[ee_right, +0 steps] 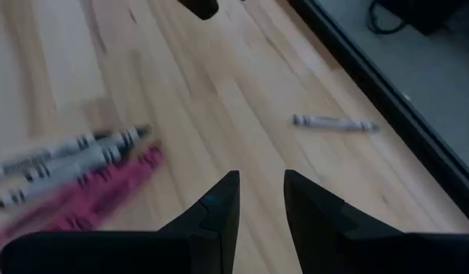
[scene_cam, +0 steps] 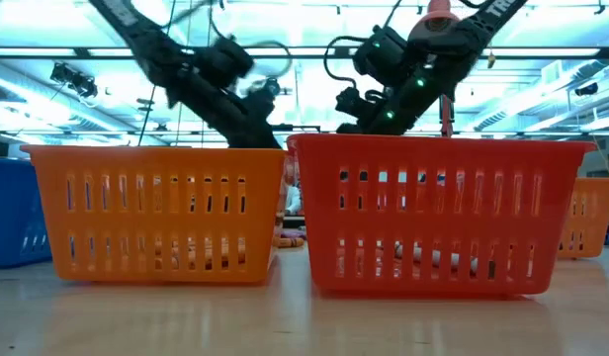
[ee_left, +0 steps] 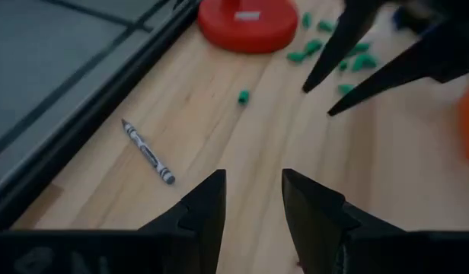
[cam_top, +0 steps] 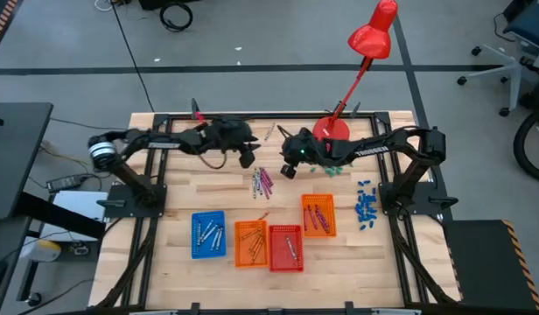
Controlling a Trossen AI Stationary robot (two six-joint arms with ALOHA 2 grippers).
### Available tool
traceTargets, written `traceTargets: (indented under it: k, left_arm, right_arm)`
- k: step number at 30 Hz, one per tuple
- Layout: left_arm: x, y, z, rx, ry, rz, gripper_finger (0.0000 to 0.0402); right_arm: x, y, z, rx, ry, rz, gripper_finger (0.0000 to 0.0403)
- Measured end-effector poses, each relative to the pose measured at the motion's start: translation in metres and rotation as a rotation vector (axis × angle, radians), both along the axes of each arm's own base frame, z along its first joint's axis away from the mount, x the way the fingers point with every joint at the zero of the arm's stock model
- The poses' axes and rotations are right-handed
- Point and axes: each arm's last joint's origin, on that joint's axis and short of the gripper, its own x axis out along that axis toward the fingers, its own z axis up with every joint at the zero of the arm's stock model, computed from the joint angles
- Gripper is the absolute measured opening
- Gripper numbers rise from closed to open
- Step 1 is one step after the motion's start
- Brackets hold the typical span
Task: Sort crayons
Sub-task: Put the gray crayon into the red bin
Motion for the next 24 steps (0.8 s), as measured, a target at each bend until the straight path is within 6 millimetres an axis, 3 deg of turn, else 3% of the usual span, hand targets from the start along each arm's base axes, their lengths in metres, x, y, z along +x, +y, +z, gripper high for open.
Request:
traceTargets:
  k: [11,19,24]
  left_arm:
    - [0.054,0.039,-0.006,-0.106,0.221,0.085,0.0141]
    - [0.068,0.071,-0.008,-0.182,0.348,0.137,0.0141]
    - [0.07,0.087,-0.021,-0.241,0.382,0.168,0.0141]
  right_arm:
    - [-0.04,0.019,-0.039,-0.06,-0.164,0.057,0.011]
    - [-0.042,0.025,-0.04,-0.097,-0.19,0.121,0.011]
    - [-0.042,0.026,-0.04,-0.095,-0.183,0.128,0.011]
